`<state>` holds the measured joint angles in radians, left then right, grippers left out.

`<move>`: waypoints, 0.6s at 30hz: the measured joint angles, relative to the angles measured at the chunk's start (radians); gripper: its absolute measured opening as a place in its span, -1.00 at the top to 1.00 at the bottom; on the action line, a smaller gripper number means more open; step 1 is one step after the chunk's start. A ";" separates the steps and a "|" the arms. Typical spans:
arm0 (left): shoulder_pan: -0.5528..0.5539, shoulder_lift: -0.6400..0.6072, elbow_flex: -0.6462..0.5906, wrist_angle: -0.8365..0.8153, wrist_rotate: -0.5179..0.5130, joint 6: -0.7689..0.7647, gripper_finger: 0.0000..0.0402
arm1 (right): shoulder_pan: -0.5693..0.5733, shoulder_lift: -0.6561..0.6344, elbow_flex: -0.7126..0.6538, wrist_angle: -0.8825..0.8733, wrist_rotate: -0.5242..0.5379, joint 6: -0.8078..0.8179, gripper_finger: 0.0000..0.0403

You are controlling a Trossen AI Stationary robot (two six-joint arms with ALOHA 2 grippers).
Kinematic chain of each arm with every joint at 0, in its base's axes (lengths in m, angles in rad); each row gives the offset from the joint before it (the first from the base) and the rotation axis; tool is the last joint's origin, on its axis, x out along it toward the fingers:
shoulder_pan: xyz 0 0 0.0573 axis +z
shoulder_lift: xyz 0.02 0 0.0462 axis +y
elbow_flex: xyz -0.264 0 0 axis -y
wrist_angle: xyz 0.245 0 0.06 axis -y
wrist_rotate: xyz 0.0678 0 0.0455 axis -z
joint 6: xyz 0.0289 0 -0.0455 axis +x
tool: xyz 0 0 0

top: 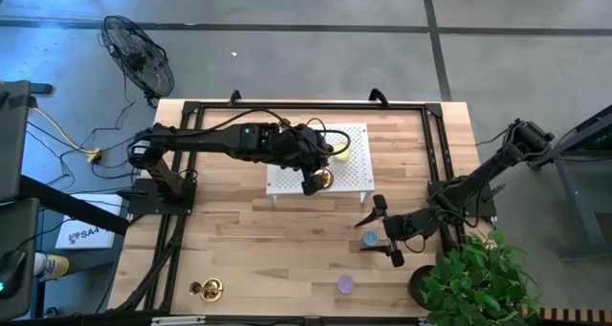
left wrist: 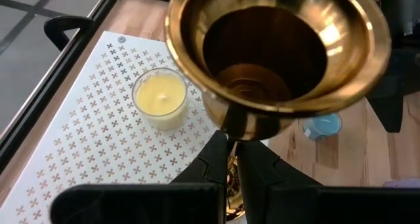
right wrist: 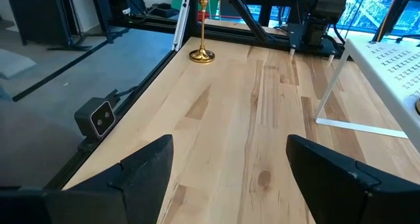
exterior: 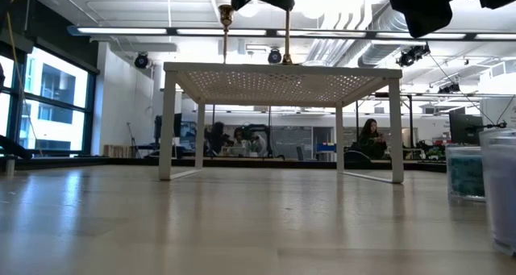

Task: Pick & Place candle stick holders
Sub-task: Put the right yellow candle holder on the shelf, then put the blue scented candle on the shelf

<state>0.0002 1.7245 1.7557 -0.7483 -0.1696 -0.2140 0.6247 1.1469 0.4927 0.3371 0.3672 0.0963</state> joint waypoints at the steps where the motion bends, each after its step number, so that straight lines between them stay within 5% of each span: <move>1: 0.000 0.000 0.000 0.002 0.000 0.000 0.96 | 0.000 0.000 0.000 0.001 0.000 0.000 -0.45; 18: 0.000 0.007 -0.006 -0.023 0.029 -0.001 0.75 | 0.000 0.000 0.000 0.004 -0.007 0.000 -0.45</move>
<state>-0.0002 1.7313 1.7496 -0.7717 -0.1402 -0.2146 0.6247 1.1465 0.4924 0.3412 0.3603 0.0964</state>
